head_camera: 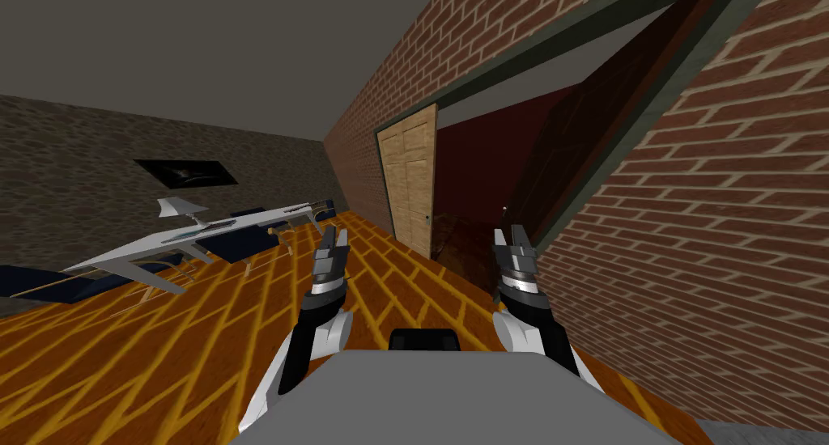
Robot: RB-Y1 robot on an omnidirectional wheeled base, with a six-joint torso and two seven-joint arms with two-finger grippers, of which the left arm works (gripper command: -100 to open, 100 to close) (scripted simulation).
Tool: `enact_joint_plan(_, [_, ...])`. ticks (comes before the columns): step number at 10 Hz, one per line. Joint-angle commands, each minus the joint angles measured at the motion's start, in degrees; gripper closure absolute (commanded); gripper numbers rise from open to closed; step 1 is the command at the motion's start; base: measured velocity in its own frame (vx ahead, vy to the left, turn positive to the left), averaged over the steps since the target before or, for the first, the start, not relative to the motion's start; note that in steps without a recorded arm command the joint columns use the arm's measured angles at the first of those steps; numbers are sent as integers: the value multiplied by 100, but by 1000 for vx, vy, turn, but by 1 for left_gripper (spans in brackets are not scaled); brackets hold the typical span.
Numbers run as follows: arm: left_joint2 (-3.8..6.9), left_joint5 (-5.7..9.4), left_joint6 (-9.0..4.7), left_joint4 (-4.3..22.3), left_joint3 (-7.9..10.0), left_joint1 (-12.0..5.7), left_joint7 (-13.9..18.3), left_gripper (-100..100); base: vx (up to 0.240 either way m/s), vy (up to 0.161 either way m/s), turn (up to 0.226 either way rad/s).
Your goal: Push the door open
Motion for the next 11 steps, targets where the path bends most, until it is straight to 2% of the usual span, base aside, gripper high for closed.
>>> enact_joint_plan(1, [38,-1,-16,163,-39,-43,18,-100,66,-6,-59])
enact_joint_plan(5, [136,-5,-68,700,-170,-186,79,-100,136,8,-81])
enact_joint_plan(11, [214,-9,-126,1292,-313,-343,146,-100,104,8,-56])
